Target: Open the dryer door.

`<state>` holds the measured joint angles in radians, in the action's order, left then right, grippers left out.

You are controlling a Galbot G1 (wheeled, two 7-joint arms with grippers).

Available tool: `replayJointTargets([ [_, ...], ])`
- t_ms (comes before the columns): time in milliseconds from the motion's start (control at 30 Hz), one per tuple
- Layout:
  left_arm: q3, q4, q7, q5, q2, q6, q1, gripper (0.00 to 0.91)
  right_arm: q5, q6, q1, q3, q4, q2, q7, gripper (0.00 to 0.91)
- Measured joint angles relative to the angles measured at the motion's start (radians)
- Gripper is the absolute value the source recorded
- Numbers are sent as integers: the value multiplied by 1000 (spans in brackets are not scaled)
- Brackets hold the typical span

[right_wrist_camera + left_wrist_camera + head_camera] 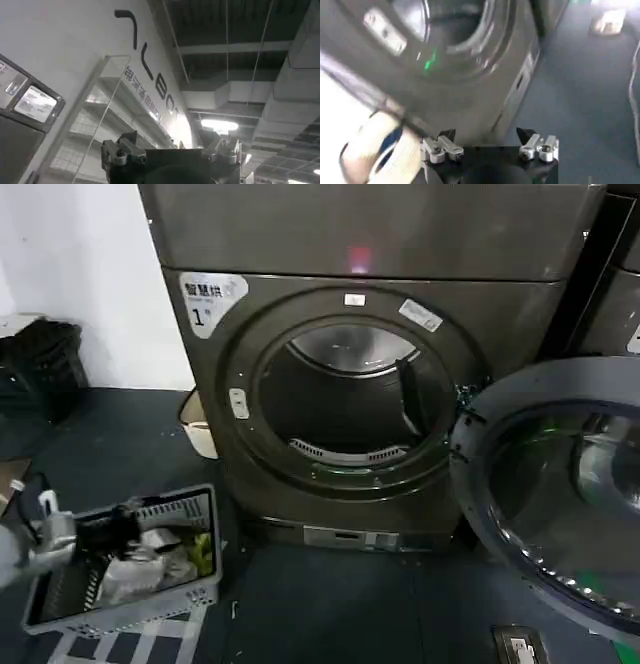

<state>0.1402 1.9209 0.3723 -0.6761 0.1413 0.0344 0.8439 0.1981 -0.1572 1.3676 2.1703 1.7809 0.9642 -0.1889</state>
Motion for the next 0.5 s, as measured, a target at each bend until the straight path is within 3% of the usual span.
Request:
replayJointTargets([
  [300, -3, -99, 71, 154, 44, -79, 4, 907, 5, 0, 6, 4, 6, 0, -3, 907],
  [500, -6, -123, 90, 225, 43, -81, -3, 907, 32, -5, 23, 18, 18, 11, -3, 907],
])
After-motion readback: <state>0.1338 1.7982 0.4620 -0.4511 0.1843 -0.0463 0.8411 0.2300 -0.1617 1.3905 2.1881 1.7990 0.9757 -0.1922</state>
